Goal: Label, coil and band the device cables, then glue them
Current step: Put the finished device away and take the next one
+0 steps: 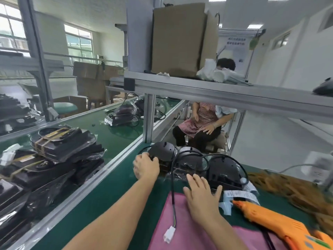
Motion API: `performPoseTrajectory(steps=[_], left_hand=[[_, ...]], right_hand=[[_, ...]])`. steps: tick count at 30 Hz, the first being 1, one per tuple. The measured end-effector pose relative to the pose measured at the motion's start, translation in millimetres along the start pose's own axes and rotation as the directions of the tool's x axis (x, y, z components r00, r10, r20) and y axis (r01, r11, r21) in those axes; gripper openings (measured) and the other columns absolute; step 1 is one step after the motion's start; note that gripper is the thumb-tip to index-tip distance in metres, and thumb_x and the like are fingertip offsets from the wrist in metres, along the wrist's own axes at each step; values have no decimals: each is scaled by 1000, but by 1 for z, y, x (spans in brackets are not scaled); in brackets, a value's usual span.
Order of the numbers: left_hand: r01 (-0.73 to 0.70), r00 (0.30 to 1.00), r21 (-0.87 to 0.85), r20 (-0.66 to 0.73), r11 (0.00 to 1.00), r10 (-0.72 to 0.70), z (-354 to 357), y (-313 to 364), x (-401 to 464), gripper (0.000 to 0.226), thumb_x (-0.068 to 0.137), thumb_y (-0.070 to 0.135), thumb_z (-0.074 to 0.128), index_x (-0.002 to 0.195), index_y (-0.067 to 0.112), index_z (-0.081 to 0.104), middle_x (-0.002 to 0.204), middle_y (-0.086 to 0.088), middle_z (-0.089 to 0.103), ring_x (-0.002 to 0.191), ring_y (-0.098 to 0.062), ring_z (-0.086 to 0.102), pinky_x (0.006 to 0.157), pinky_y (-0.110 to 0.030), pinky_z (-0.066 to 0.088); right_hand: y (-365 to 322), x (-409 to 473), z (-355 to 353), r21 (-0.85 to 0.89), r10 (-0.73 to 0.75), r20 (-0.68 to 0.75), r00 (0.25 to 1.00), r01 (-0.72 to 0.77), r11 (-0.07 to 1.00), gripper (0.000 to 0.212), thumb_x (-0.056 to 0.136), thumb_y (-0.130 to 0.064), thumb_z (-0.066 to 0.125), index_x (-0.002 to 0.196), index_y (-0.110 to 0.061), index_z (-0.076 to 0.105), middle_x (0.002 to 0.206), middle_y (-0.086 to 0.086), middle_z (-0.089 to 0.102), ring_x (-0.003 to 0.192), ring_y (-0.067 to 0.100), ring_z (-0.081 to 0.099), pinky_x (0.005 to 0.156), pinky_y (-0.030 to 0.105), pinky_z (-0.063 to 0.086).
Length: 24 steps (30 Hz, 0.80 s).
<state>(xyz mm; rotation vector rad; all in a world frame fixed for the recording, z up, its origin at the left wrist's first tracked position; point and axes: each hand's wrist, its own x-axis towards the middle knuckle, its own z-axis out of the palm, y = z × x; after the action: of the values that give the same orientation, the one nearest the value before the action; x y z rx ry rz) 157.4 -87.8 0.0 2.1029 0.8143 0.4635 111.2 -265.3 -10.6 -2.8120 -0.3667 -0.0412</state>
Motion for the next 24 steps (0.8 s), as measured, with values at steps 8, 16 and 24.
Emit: performPoseTrajectory(steps=[8, 16, 24], left_hand=[[245, 947, -92, 238, 965, -218, 8, -11, 59, 74, 95, 49, 48, 147, 2, 25, 147, -19, 38, 138, -37, 31, 111, -47, 32], [317, 889, -251, 416, 914, -194, 5, -4, 84, 58, 83, 33, 75, 124, -3, 56, 125, -19, 59, 116, -36, 55, 98, -38, 43], [531, 722, -255, 635, 808, -275, -3, 4, 83, 12, 81, 10, 70, 75, 3, 63, 57, -14, 68, 68, -30, 65, 66, -38, 53]], right_hand=[[-5, 31, 1, -96, -134, -16, 991, 132, 987, 51, 105, -38, 23, 154, -30, 10, 162, -9, 3, 149, 16, -3, 113, 60, -9], [-5, 49, 14, -103, -140, 13, 990, 141, 985, 54, 104, -40, 25, 155, -30, 10, 163, -6, 1, 149, 21, -3, 114, 59, -9], [-3, 51, 17, -82, -110, 9, 994, 111, 990, 58, 100, -54, 25, 153, -34, 16, 163, -3, 3, 149, 23, -5, 115, 56, -10]])
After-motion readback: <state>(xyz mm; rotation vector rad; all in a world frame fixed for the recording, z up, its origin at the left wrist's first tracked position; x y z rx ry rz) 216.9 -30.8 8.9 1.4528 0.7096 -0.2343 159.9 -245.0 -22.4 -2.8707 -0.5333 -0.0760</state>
